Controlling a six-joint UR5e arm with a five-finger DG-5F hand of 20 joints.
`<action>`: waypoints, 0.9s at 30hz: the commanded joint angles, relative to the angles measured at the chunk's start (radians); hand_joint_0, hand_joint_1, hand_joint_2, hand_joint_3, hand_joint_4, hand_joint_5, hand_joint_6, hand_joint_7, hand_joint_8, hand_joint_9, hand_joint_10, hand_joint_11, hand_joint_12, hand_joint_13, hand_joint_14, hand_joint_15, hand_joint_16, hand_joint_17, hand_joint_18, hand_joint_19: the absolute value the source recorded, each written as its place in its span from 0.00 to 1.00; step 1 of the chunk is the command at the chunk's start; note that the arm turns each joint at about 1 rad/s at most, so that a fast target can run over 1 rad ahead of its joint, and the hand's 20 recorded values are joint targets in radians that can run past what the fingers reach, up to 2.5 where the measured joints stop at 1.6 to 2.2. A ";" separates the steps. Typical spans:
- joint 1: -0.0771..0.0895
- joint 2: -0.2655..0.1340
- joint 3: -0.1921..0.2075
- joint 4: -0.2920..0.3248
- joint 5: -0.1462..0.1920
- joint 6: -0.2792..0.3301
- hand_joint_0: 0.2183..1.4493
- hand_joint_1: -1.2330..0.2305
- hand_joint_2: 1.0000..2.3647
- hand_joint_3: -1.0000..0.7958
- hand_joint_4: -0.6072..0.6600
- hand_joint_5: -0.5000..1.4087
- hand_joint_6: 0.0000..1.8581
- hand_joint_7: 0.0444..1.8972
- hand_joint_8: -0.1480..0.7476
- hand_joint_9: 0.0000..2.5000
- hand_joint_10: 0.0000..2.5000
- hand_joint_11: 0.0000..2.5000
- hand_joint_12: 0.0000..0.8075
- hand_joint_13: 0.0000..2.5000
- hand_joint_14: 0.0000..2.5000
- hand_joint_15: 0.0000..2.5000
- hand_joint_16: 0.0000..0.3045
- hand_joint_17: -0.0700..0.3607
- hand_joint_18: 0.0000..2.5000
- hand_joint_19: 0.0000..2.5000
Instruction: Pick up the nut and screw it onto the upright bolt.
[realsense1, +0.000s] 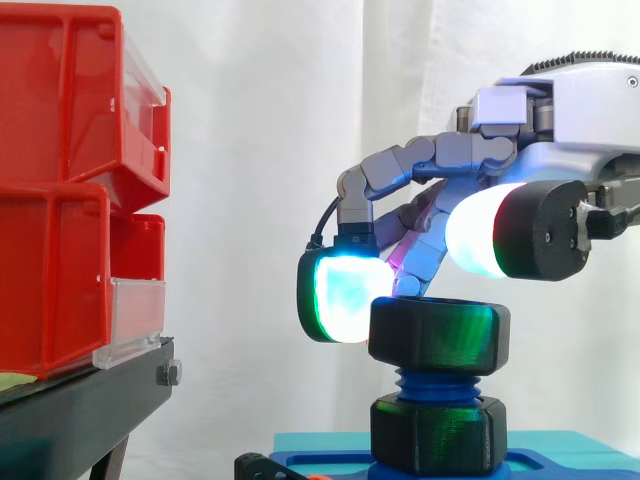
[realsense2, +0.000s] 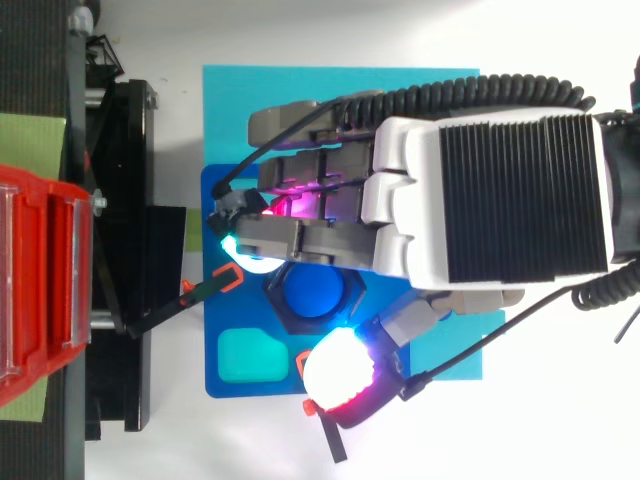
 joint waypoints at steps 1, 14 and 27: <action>-0.005 0.000 0.001 -0.001 0.000 0.000 0.25 0.61 0.00 0.28 0.60 0.27 0.27 0.75 0.42 0.46 0.00 0.00 0.19 0.38 0.00 0.00 0.04 0.23 0.24 0.00; -0.030 0.000 0.001 -0.010 -0.011 -0.003 0.25 0.61 0.00 0.28 0.50 0.29 0.35 0.73 0.42 0.61 0.00 0.00 0.14 0.47 0.00 0.00 0.03 0.21 0.31 0.02; -0.047 0.000 0.027 -0.010 -0.042 0.000 0.25 0.61 0.00 0.28 0.56 0.28 0.31 0.79 0.45 0.63 0.00 0.02 0.16 0.47 0.00 0.01 0.04 0.22 0.32 0.03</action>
